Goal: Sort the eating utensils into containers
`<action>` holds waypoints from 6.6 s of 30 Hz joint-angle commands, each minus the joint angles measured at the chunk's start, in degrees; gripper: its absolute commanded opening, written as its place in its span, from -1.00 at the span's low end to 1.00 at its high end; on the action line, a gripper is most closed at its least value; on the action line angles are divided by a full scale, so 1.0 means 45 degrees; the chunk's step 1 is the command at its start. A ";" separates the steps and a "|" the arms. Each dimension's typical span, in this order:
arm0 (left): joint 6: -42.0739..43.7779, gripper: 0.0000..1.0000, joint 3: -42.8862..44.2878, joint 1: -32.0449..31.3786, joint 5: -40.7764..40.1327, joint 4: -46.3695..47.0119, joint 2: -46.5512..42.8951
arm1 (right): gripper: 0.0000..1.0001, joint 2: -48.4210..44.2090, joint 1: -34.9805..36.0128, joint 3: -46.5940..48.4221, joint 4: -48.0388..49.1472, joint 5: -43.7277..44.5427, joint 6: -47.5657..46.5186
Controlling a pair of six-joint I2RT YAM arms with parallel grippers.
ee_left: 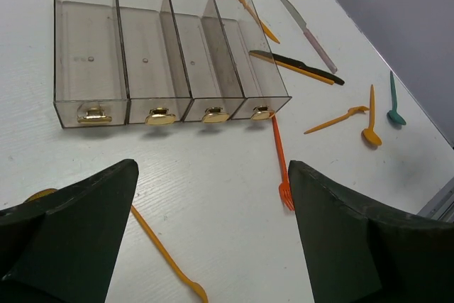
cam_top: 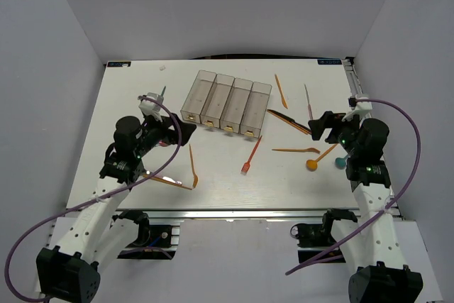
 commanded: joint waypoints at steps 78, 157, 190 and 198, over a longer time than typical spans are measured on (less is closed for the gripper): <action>0.1157 -1.00 1.3748 0.3267 -0.3620 -0.4600 1.4488 | 0.79 -0.0207 0.2746 -0.0663 -0.1664 -0.4399 -0.9676; -0.1326 0.71 0.3829 0.0336 -0.0003 -0.1808 0.3299 | 0.79 0.9275 0.1653 0.5035 -0.2189 0.0723 -0.7430; -0.0466 0.70 0.2029 0.0336 -0.0921 -0.1944 0.0034 | -0.12 1.7254 0.0520 1.0587 -0.2660 0.3218 -0.6493; -0.0407 0.69 0.2009 0.0336 -0.0979 -0.1963 -0.0006 | -0.63 1.6825 0.0187 1.0489 -0.2621 0.2067 -0.6024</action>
